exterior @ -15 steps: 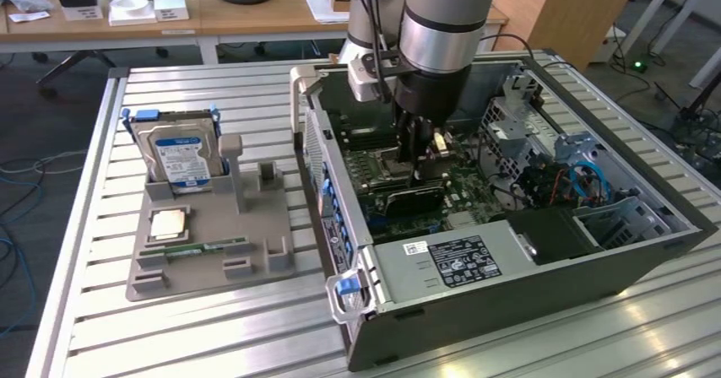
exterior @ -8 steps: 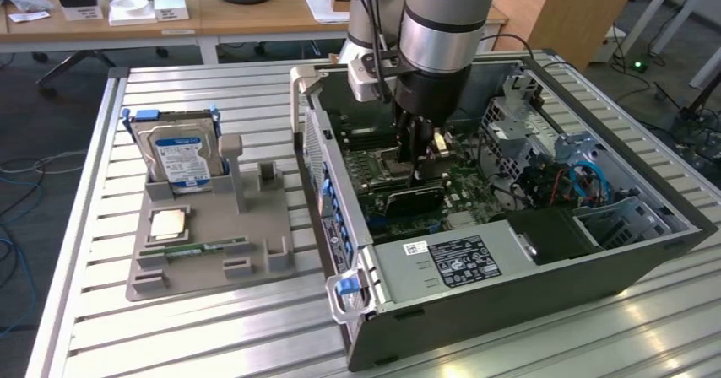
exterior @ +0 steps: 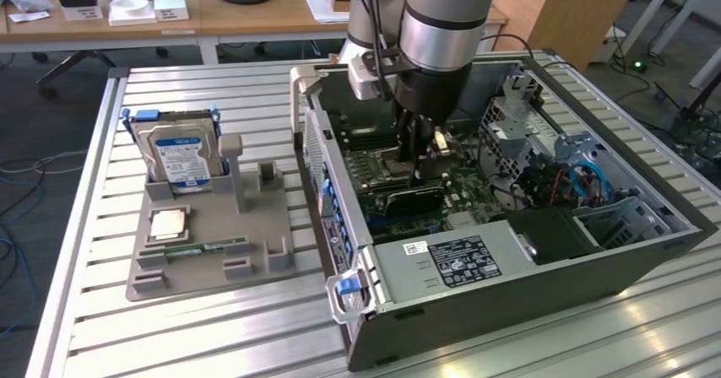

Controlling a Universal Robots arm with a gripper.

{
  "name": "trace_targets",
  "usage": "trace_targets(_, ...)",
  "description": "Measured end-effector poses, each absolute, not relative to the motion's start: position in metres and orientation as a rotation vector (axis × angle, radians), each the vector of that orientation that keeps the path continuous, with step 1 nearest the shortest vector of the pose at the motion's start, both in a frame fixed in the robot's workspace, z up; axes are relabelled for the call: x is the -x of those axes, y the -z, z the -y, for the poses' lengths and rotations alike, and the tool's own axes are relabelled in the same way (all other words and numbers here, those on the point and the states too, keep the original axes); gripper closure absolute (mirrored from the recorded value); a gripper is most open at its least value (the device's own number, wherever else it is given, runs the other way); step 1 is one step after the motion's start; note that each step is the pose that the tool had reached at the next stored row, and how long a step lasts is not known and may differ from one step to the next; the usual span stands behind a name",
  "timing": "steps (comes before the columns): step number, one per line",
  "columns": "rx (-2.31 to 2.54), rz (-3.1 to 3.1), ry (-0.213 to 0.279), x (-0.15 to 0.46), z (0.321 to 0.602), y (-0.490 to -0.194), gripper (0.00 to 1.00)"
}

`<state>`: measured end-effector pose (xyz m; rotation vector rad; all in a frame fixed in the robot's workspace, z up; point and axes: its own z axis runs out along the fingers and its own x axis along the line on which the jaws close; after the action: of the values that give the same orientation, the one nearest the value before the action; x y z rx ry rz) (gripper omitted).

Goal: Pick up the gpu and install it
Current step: 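Insert the gpu into the slot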

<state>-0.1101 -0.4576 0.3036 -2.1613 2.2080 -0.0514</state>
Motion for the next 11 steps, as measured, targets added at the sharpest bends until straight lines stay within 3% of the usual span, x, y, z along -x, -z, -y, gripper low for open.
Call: trace_targets(11,2.162,-2.209,0.051,0.110,0.458,-0.318,0.49)
